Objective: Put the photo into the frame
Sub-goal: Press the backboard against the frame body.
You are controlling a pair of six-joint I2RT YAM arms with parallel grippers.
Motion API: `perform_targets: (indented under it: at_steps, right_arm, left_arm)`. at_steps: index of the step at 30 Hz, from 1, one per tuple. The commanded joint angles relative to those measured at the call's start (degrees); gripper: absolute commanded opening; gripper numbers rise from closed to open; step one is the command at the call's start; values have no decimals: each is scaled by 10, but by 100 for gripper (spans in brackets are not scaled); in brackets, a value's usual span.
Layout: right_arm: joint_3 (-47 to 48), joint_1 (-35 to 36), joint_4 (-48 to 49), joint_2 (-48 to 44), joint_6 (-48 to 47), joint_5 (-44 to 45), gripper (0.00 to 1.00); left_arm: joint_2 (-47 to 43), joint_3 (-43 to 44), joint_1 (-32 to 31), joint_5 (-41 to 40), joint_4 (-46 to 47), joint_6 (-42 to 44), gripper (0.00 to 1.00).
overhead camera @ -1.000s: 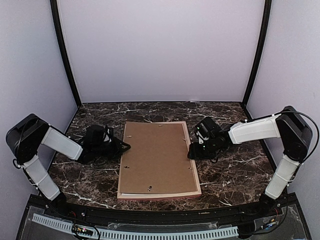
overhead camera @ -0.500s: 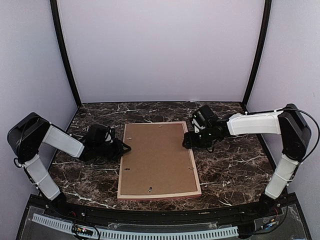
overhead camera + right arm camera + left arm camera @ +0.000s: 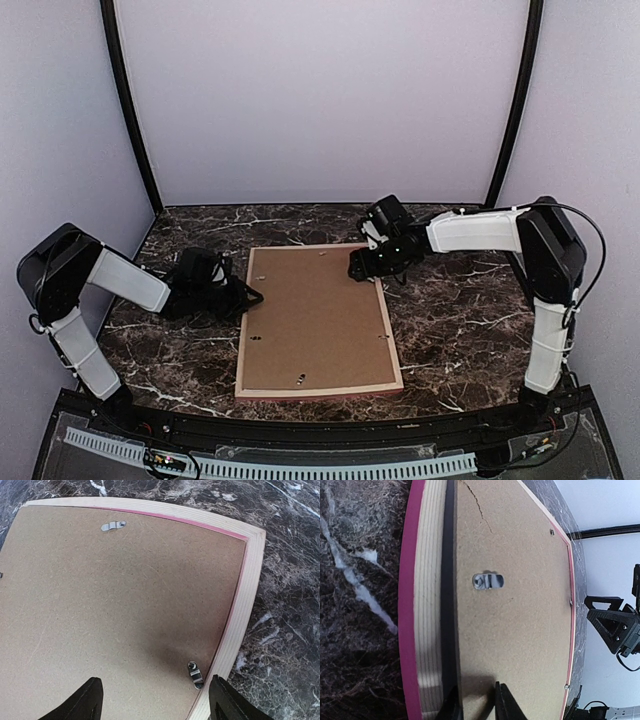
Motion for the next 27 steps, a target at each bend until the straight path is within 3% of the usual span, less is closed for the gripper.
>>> perform_targets:
  at_steps: [1, 18, 27]
  right_arm:
    - [34, -4, -1, 25, -28, -18, 74]
    - [38, -4, -25, 53, -9, -9, 73]
    - [-59, -2, -15, -42, 15, -14, 73]
  left_arm:
    - [8, 7, -1, -7, -50, 21, 19]
    - [3, 1, -1, -8, -46, 18, 19]
    - [11, 10, -1, -4, -46, 20, 20]
